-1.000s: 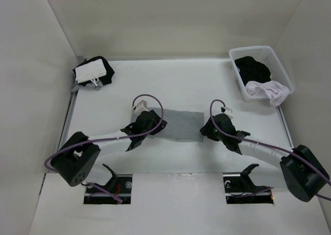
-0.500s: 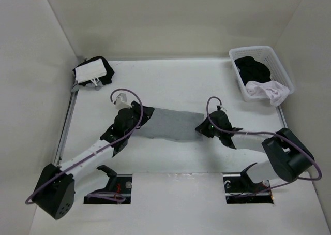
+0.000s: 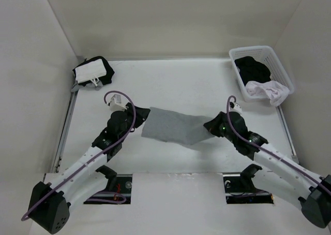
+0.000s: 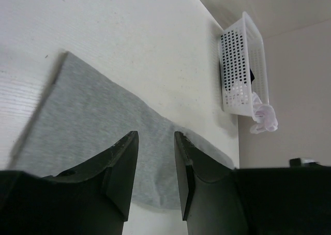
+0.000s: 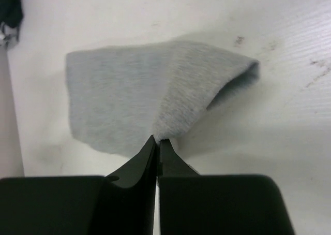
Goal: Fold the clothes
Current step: Fold the tank top
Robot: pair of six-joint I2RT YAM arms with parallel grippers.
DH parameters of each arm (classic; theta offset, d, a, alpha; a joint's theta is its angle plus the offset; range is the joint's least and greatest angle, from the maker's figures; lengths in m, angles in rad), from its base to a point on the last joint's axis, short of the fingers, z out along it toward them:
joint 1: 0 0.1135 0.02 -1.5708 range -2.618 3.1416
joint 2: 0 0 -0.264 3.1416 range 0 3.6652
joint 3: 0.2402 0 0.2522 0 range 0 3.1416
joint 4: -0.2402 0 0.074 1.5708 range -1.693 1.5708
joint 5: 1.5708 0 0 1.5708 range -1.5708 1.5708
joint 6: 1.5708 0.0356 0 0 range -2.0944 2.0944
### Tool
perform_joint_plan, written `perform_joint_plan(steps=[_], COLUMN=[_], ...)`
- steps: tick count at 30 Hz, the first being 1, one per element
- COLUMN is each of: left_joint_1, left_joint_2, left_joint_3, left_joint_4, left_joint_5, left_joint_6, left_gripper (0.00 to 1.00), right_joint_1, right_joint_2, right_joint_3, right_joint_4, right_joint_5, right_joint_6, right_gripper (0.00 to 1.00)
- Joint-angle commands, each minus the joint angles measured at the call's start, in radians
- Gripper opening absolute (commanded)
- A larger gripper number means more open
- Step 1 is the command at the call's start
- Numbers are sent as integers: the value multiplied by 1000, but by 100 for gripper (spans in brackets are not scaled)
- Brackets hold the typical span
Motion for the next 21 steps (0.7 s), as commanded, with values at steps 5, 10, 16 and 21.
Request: perform_joint_plan(steps=[5, 10, 16, 21], left_joint_1=[77, 162, 260, 326], left_joint_2=[-135, -212, -267, -286], left_joint_3=[69, 71, 54, 36], left_joint_4=[-146, -203, -227, -229], left_joint_5=[11, 61, 133, 184], left_joint_6=[23, 26, 27, 27], left_gripper=[32, 32, 32, 32], right_joint_1=[243, 305, 363, 393], right_joint_2=[161, 526, 931, 1131], right_joint_3=[363, 627, 986, 1175], right_joint_4=[-177, -146, -214, -237], right_joint_5=[142, 132, 112, 54], right_joint_6=[-22, -57, -89, -80], right_gripper=[0, 1, 3, 19])
